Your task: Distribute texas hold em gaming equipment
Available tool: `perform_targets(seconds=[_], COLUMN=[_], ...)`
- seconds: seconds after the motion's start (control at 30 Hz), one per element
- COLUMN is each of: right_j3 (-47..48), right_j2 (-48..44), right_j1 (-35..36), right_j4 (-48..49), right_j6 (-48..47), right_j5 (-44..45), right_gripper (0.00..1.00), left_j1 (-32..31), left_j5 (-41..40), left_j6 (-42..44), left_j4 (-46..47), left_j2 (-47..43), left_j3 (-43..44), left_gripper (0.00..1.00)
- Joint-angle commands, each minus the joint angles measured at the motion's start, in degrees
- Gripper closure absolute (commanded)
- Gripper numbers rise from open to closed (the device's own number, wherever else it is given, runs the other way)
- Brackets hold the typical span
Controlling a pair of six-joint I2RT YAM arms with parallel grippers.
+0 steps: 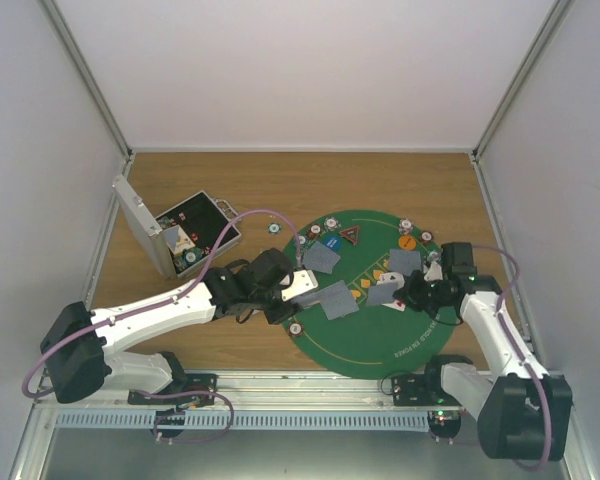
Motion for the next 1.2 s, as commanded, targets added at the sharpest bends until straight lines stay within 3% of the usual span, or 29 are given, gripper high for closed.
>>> perform_targets(seconds=[0.0, 0.17, 0.4, 0.53, 0.63, 0.7, 0.77, 0.83, 0.93, 1.1, 1.17], right_j3=[-5.13, -9.70, -9.26, -8.19, -7.68, -6.60, -4.52, -2.04, 0.80, 1.37, 3.64], right_j2=[-2.11, -1.19, 0.49, -0.14, -0.01, -0.33, -1.48, -2.67, -3.20, 1.61, 4.79], right_j1=[-2.08, -2.79, -3.37, -3.60, -3.64, -3.68, -3.63, -3.68, -3.68, -2.41, 0.06], right_j4=[1.63, 5.27, 1.42, -0.22, -1.48, -3.01, -4.52, -4.85, -0.96, 12.55, 14.15], right_j6=[3.45, 5.11, 5.84, 6.65, 6.68, 6.47, 6.49, 6.43, 5.68, 4.96, 3.37], right_j5=[2.24, 2.77, 9.37, 12.05, 12.49, 13.75, 15.34, 15.67, 10.17, -9.55, -12.99], right_gripper=[1.00, 0.99, 0.99, 0.93, 0.73, 0.54, 0.23, 0.07, 0.01, 0.00, 0.00], left_j1=[-0.35, -0.36, -0.36, -0.36, -0.36, -0.36, -0.36, -0.36, -0.36, -0.36, -0.36], left_j5=[-0.08, 0.27, -0.20, -0.33, -0.22, -0.21, -0.26, -0.17, -0.03, -0.23, -0.24], left_j6=[0.23, 0.23, 0.18, 0.27, 0.21, 0.18, 0.19, 0.19, 0.19, 0.18, 0.19], left_j4=[3.22, 3.27, 3.01, 3.05, 3.03, 3.04, 3.01, 3.17, 3.23, 3.32, 3.34], left_j2=[-1.41, -1.17, -1.59, -1.56, -1.58, -1.58, -1.67, -1.68, -1.67, -2.02, -2.20], left_j3=[-0.64, -0.49, -0.65, -0.51, -0.56, -0.65, -0.71, -0.73, -0.65, -0.87, -0.99], left_gripper=[0.43, 0.43, 0.43, 0.43, 0.44, 0.43, 0.43, 0.44, 0.43, 0.43, 0.43])
